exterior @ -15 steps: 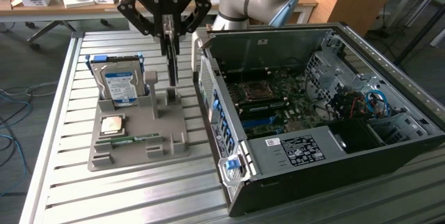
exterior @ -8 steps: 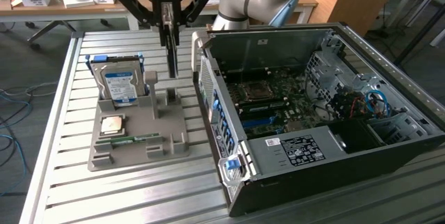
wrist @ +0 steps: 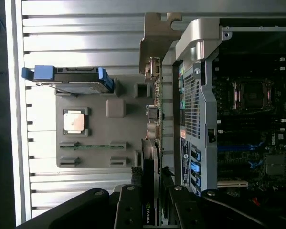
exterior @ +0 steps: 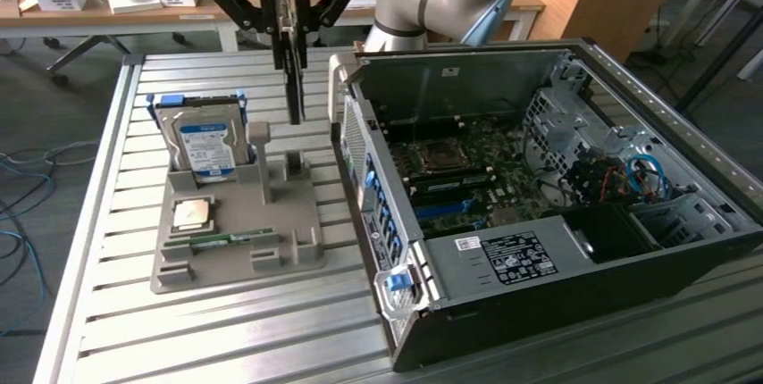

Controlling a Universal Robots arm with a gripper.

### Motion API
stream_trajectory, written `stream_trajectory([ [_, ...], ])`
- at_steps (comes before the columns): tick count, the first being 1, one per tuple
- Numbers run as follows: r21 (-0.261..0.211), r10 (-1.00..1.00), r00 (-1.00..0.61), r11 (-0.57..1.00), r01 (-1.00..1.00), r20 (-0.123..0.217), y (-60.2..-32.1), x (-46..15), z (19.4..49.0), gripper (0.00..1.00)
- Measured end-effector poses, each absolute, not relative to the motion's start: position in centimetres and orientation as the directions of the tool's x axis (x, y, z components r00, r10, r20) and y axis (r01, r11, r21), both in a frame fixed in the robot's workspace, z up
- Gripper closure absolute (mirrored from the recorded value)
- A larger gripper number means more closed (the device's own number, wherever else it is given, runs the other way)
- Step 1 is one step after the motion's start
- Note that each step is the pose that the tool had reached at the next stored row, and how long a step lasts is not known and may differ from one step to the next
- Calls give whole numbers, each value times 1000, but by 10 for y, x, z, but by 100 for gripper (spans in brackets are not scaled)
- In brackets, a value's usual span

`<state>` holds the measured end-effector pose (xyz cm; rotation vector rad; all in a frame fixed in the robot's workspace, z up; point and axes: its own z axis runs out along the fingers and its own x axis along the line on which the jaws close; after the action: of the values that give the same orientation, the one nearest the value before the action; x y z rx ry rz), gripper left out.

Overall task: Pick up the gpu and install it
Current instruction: 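Pick up the gpu and move the gpu toward the slot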

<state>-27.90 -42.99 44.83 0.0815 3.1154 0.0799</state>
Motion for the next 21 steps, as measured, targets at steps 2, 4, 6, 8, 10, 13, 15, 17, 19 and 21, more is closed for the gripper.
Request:
stream_trajectory([
  [2,52,53,-998,997,52,-23,-430,-279,448,73],
  [4,52,53,-998,997,51,-23,-430,-279,448,73],
  [6,52,53,-998,997,51,-23,-430,-277,448,73],
  [8,52,53,-998,997,52,-23,-430,-274,448,73],
  [10,52,53,-998,997,52,-23,-430,-271,448,73],
  [13,52,53,-998,997,52,-23,-430,-265,448,73],
  [15,52,53,-998,997,52,-23,-430,-260,448,73],
  [17,52,53,-998,997,52,-23,-430,-255,448,73],
  [19,52,53,-998,997,52,-23,-430,-249,448,73],
  [21,52,53,-998,997,52,-23,-430,-243,448,73],
])
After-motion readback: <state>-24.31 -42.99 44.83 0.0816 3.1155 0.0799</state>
